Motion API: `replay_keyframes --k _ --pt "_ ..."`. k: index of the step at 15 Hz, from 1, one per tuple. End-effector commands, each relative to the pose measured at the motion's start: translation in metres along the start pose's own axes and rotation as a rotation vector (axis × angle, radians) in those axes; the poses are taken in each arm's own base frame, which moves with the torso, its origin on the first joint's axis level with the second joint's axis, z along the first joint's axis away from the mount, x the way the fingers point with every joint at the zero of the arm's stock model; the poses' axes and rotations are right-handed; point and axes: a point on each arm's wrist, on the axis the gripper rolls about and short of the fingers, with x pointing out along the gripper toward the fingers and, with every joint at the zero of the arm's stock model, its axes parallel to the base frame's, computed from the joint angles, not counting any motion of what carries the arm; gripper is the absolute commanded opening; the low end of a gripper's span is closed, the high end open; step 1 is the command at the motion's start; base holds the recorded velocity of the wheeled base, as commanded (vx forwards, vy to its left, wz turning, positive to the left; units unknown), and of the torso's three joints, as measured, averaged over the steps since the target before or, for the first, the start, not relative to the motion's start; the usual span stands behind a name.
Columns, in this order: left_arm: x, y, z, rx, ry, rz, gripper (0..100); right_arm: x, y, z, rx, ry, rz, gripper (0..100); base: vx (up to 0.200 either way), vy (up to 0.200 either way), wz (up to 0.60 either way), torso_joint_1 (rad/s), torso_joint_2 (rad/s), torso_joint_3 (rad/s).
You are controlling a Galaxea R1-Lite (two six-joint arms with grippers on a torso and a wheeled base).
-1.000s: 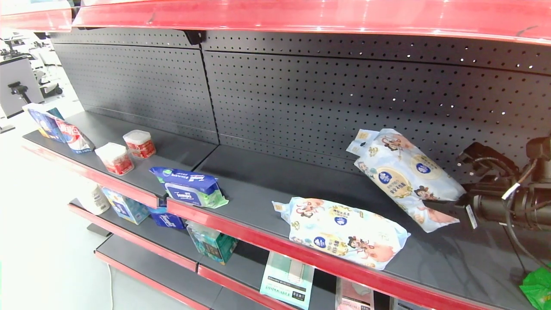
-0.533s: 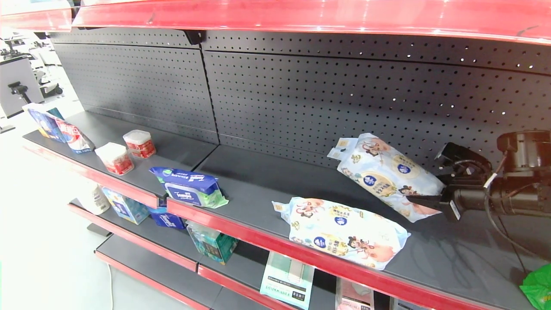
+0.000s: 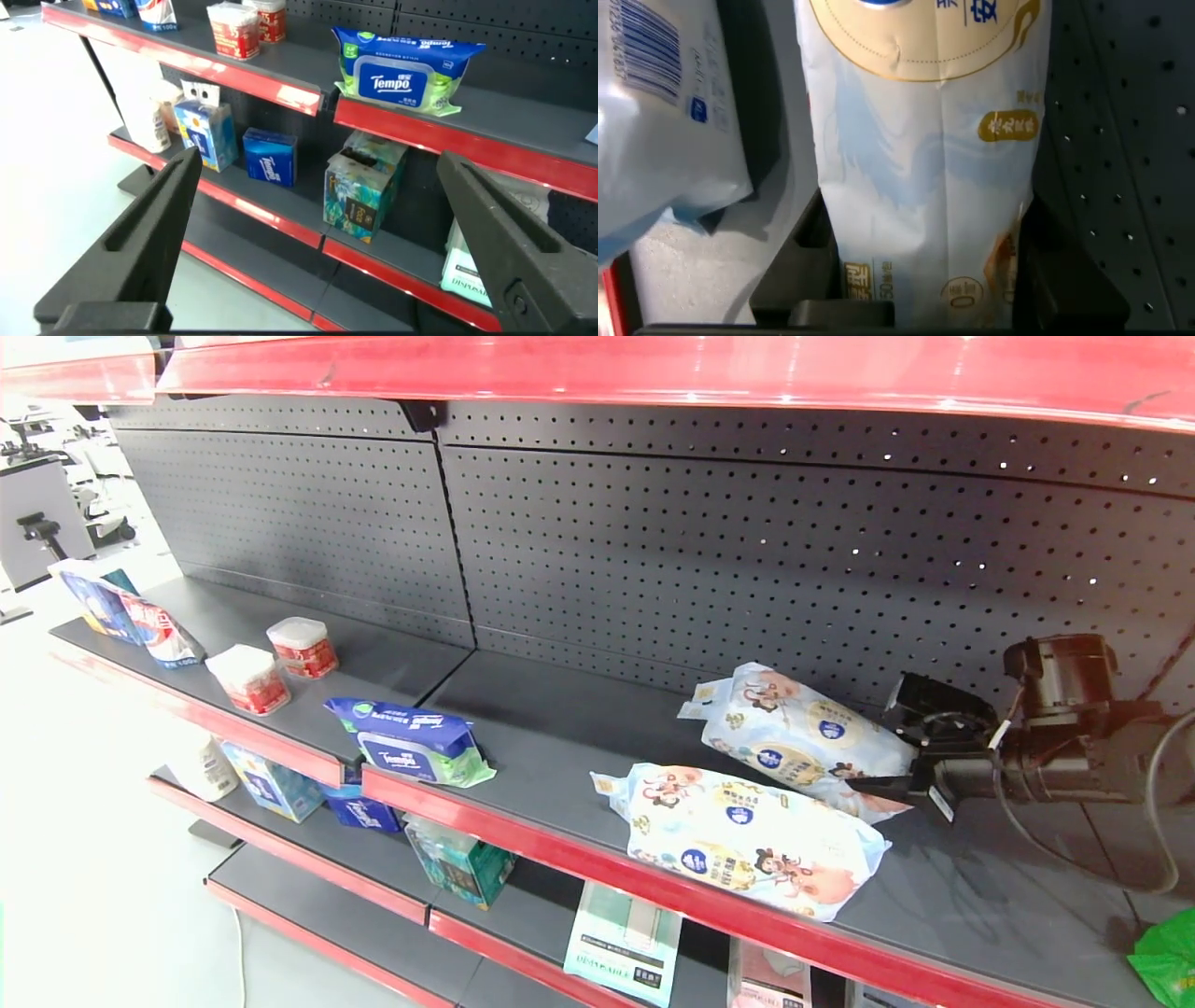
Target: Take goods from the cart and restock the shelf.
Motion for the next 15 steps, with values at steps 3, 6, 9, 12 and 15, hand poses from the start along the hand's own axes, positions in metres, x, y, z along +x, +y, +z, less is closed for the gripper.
replay_keyframes --k 3,6,9,12,15 --pt "0.000 0.000 0.000 0.000 0.000 0.001 100 0.007 0.003 0.003 -0.020 0.012 0.008 0 0.000 0.000 0.00 0.000 0.00 0.000" --pt "0.000 0.000 0.000 0.000 0.000 0.001 100 0.007 0.005 0.003 -0.029 0.015 0.014 0 0.000 0.000 0.00 0.000 0.00 0.000" --pt "0.000 0.000 0.000 0.000 0.000 0.001 100 0.009 0.008 0.004 -0.038 0.016 0.024 0 0.000 0.000 0.00 0.000 0.00 0.000" --pt "0.000 0.000 0.000 0.000 0.000 0.001 100 0.012 0.011 0.007 -0.049 0.017 0.030 100 0.000 0.000 0.00 0.000 0.00 0.000" --pt "0.000 0.000 0.000 0.000 0.000 0.001 100 0.014 0.013 0.009 -0.050 0.022 0.031 100 0.000 0.000 0.00 0.000 0.00 0.000"
